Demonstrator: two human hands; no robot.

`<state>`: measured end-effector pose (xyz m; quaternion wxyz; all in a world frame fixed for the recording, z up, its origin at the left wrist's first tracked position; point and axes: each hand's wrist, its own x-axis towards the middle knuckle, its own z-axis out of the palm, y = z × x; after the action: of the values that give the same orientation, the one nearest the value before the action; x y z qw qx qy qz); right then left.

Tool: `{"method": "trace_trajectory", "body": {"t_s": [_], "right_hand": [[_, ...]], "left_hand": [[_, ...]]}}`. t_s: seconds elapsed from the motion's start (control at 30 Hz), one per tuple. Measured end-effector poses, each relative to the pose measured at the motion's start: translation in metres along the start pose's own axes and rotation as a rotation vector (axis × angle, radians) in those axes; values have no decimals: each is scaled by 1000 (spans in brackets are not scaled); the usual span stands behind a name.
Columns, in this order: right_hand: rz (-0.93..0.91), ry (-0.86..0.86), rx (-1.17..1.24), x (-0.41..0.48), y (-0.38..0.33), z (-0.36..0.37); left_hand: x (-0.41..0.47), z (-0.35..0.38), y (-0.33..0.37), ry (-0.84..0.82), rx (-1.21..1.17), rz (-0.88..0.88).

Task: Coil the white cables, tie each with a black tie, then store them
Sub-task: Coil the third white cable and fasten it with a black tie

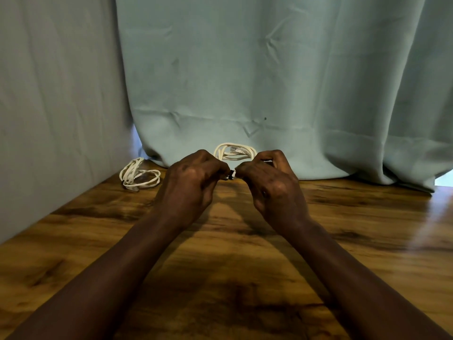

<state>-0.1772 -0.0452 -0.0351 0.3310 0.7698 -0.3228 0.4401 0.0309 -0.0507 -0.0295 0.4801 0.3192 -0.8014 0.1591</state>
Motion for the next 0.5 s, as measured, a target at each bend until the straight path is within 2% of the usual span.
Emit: {"method": "trace_trajectory", "body": {"t_s": [0.2,0.5], "right_hand": [[-56,-56,4,1,0,1],[-32,-50,2,1,1,0]], "left_hand": [[1,-8,0,-61,5,60],[0,-9,-2,5,-190,-62]]}}
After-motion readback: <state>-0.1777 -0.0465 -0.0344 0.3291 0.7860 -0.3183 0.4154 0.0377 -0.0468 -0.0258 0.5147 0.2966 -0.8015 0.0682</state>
